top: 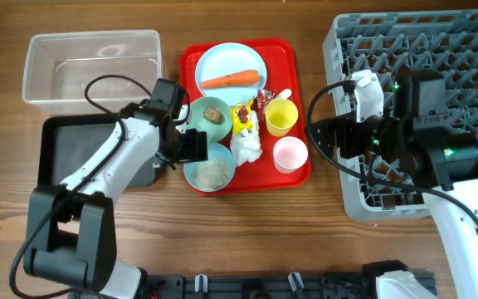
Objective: Sort waste into correct bins and load items into the dishwasher rack
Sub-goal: 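Grasp the rim of the light-blue rice bowl with the left gripper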
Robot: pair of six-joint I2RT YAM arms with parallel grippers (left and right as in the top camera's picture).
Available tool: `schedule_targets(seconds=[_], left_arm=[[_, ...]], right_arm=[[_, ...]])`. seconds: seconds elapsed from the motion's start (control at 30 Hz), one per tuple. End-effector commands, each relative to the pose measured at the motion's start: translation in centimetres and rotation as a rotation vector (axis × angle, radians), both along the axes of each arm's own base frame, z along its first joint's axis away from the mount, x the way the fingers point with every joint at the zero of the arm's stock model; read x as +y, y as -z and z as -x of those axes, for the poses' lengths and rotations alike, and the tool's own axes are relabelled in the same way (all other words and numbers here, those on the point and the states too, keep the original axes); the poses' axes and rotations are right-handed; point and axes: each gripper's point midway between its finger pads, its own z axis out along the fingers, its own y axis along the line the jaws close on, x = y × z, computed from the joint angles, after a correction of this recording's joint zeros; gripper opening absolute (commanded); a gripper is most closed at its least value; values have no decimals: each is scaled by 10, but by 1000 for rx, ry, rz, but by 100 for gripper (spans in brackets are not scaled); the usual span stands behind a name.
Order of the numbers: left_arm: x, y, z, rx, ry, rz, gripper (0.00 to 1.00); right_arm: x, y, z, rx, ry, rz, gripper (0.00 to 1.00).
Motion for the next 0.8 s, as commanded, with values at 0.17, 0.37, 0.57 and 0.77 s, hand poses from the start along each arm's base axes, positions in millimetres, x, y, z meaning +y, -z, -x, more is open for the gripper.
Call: schedule_targets(seconds=[0.17, 0.37, 0.57, 0.77], left_arm=[[2, 9, 7, 21, 24, -21, 50], [0, 10, 9, 24, 27, -21, 34], [-5, 13, 13, 27, 46, -23, 26], [-5, 13, 13, 26, 46, -23, 4]], right_arm=[[-1, -6, -3, -17, 8, 5, 98], [-1, -6, -3, -17, 8, 4, 98], [-1, -6, -3, -16, 8, 4, 98], [-4, -5, -4, -17, 19, 19, 98]])
